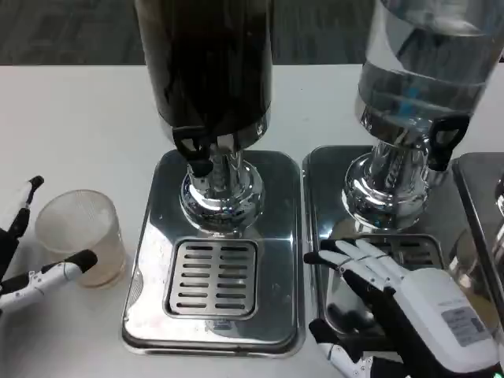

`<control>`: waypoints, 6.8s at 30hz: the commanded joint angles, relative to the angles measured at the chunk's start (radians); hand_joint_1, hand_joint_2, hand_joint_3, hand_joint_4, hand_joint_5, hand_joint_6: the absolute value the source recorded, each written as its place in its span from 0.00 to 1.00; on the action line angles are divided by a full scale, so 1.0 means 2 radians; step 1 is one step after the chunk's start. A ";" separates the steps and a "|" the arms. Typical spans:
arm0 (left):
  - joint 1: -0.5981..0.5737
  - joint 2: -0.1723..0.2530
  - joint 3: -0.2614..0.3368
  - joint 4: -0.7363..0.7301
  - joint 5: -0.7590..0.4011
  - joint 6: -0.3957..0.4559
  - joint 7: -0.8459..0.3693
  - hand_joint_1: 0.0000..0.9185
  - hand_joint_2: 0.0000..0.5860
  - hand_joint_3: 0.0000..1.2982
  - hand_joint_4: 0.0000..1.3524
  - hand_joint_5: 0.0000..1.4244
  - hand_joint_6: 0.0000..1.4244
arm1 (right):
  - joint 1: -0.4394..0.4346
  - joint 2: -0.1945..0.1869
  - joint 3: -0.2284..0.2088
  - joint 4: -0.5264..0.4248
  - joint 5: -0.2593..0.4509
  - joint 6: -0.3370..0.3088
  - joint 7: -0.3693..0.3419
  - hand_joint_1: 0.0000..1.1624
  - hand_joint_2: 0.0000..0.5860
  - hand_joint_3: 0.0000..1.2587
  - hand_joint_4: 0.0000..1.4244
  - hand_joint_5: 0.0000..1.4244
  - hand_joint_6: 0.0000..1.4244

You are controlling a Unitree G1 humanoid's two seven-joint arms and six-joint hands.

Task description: Grasp the cup under the faucet to collect the drink, then remove the cup.

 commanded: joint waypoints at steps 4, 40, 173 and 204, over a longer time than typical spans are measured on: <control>-0.019 0.012 -0.016 0.014 0.012 0.008 0.007 0.16 0.09 0.00 0.00 0.05 0.09 | 0.001 -0.001 0.002 0.000 0.004 -0.003 0.003 0.42 0.65 0.21 0.11 0.09 0.26; -0.063 0.000 -0.057 0.074 0.036 -0.045 0.053 0.25 0.23 0.00 0.00 0.11 0.13 | 0.002 -0.002 -0.003 -0.002 0.016 0.002 0.022 0.40 0.66 0.21 0.13 0.11 0.26; -0.092 -0.099 -0.080 0.036 0.035 -0.129 0.005 0.32 0.38 0.31 0.31 0.48 0.47 | 0.025 0.026 -0.018 -0.024 0.051 0.011 0.044 0.50 0.64 0.23 0.20 0.15 0.19; -0.082 -0.066 -0.078 -0.004 0.049 -0.119 -0.019 0.17 0.25 0.16 0.10 0.22 0.26 | 0.003 0.029 -0.009 -0.005 0.063 0.011 0.048 0.52 0.66 0.23 0.19 0.15 0.21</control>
